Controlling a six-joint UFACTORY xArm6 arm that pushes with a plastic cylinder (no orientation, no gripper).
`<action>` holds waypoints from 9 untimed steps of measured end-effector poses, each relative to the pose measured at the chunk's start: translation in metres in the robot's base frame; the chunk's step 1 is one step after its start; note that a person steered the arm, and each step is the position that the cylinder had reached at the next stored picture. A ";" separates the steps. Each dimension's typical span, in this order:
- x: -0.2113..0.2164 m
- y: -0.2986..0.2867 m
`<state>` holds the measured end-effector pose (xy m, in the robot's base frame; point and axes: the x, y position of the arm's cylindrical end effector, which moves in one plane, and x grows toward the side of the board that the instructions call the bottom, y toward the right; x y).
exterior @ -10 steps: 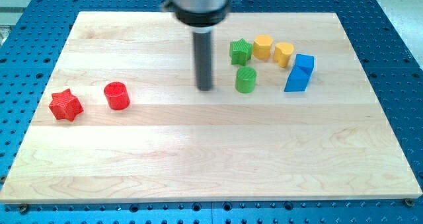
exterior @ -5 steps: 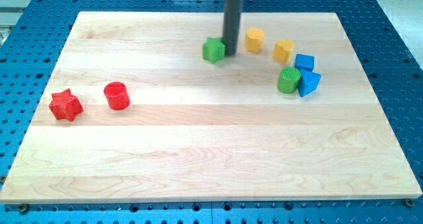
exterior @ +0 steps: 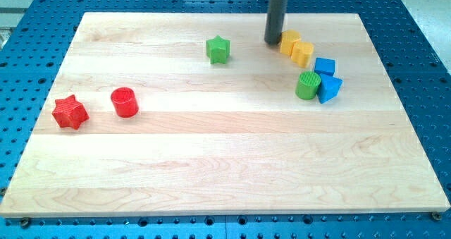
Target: Place the yellow hexagon horizontally to the red circle
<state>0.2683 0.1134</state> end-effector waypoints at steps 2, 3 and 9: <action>0.024 0.028; 0.012 0.064; 0.080 0.005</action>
<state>0.3480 0.1186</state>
